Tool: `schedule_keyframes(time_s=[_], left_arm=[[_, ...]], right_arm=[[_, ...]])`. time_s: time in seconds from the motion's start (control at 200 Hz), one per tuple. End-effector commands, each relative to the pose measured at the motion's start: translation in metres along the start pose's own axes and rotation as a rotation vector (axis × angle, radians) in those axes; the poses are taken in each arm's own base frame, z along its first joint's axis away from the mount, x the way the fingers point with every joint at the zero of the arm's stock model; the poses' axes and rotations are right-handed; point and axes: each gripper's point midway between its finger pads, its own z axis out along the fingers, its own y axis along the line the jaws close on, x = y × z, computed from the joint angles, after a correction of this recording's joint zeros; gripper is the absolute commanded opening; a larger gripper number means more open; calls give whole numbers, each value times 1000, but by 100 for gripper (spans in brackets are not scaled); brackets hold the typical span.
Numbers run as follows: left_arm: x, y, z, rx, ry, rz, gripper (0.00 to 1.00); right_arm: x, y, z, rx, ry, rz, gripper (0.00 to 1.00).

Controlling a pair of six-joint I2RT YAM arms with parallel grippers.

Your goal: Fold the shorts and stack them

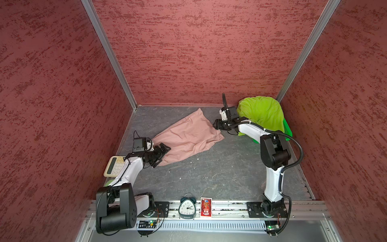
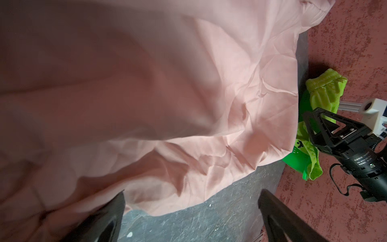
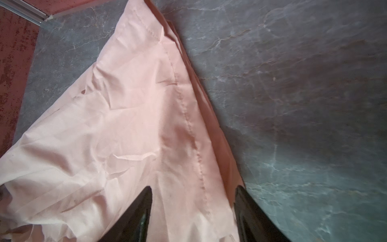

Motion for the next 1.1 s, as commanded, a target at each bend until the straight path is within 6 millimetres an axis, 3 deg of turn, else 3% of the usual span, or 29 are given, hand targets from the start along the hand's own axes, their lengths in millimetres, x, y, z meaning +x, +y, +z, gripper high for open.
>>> schedule_keyframes(time_s=[0.0, 0.26, 0.386, 0.541, 0.661, 0.756, 0.802, 0.912, 1.097], left_arm=[[-4, 0, 2, -4, -21, 19, 99], [-7, 1, 0, -31, -24, 41, 99], [-5, 5, -1, -50, -18, 41, 99], [-5, 6, -3, -55, -26, 48, 99], [-4, 8, -2, -60, -23, 46, 99], [-4, 8, -1, -57, -26, 47, 99], [-4, 10, -1, -57, -24, 44, 99], [-3, 12, 0, -62, -23, 47, 99], [-4, 14, -1, -74, -18, 55, 99]], right_arm=[[1, -9, 7, 56, 12, -6, 67], [9, -17, 5, 85, 26, -36, 69], [21, -13, 13, 33, 51, -18, 63], [20, -8, 15, 0, 48, -7, 52], [20, -3, 15, -21, 56, -8, 35], [19, 0, 13, -35, 58, -9, 12], [17, 1, 11, -38, 59, -11, 0], [13, 4, -4, -15, 59, -24, 0], [8, -2, -46, 92, 46, -35, 0]])
